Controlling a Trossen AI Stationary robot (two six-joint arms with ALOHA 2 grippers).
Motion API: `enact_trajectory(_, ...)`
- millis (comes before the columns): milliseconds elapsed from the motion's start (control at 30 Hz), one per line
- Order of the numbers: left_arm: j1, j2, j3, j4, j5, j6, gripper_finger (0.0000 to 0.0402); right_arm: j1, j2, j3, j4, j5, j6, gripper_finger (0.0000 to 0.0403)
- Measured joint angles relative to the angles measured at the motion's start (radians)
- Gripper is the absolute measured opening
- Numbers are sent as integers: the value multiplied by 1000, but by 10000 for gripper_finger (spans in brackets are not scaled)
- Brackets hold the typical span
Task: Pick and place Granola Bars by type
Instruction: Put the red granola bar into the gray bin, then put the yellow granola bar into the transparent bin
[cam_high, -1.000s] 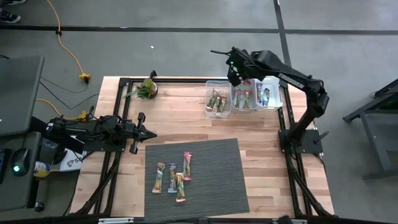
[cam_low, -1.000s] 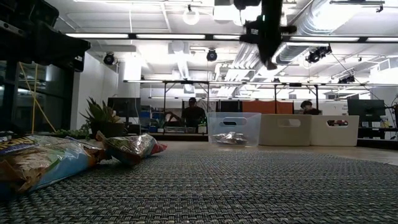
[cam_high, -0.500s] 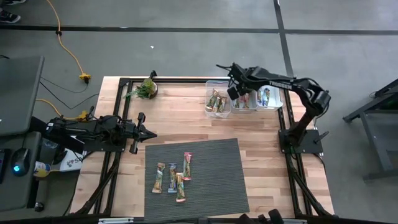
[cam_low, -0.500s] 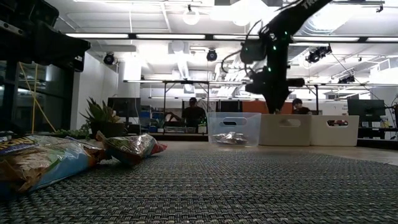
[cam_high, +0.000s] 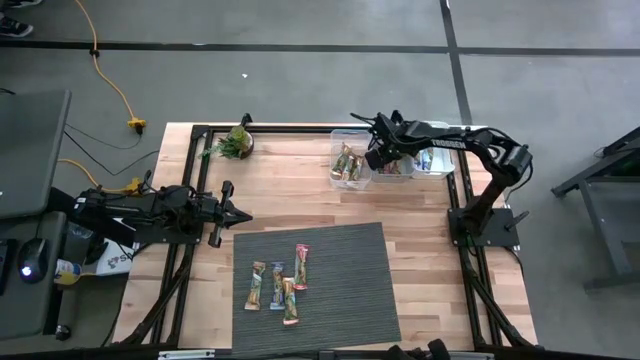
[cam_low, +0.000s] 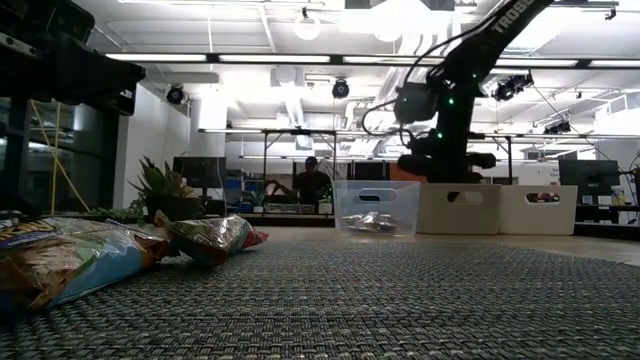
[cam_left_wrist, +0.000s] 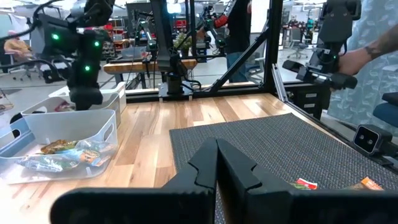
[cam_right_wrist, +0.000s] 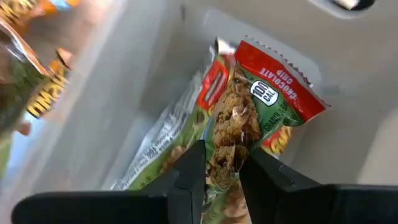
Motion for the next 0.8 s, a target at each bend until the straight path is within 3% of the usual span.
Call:
enact_trajectory(400, 0, 0, 0, 0, 0, 0, 1, 0, 0, -15, 1, -15, 25, 82)
enact_trajectory(667, 0, 0, 0, 0, 0, 0, 1, 0, -1, -15, -6, -46, 28, 142)
enact_trajectory(800, 0, 0, 0, 0, 0, 0, 1, 0, -31, -4, -23, -14, 35, 171)
